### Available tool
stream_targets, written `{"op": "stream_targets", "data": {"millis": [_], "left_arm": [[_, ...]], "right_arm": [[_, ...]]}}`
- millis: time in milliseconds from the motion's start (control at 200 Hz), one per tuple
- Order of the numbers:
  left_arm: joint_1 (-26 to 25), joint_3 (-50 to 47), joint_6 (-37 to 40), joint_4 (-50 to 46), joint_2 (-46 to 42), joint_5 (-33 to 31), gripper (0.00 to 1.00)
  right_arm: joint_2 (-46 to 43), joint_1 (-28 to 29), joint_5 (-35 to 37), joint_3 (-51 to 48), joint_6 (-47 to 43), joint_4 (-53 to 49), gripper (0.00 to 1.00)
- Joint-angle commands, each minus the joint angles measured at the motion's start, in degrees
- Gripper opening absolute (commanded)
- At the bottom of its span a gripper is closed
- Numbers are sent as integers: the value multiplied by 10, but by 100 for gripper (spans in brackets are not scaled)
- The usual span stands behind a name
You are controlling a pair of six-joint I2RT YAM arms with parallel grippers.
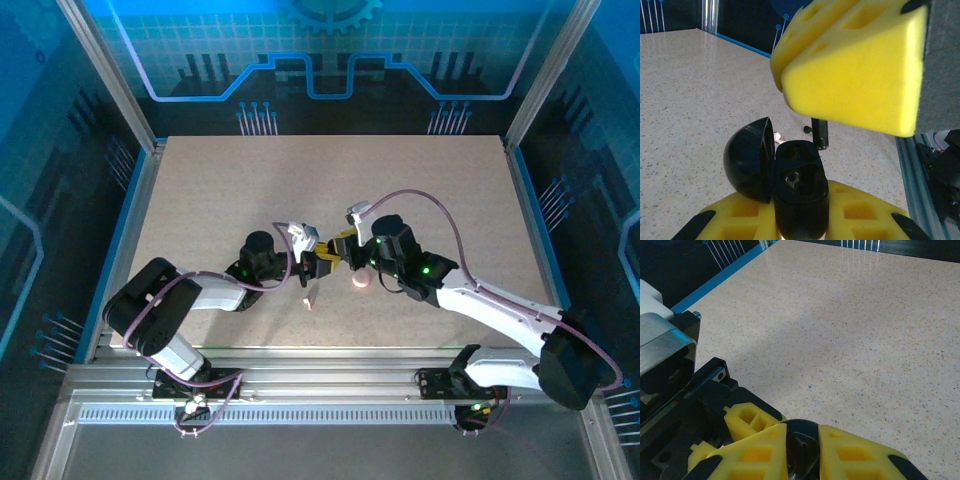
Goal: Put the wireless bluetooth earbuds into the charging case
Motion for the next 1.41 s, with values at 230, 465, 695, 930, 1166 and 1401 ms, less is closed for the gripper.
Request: {"op": "stream_targets", "data": {"millis": [230,465,695,930,1166,1401], "left_arm": [[-4,-5,-18,44,1,22,18],[-4,-5,-21,49,0,25,18],[-4,-5,-21,48,0,29,18],[-4,-5,-25,49,-2,32,18],[-4,-5,-35,61,-5,31,18],[-4,-7,-43,75,-7,31,18]], "right_arm": [[0,12,5,-13,-8,23,20],[4,13,12,-12,-8,25,20],[0,15,23,-10,-7,23,20],[2,17,28,-10,-7,24,20],[9,28,33,-9,-20,24,20],[6,37,33,-14,-36,19,19]]}}
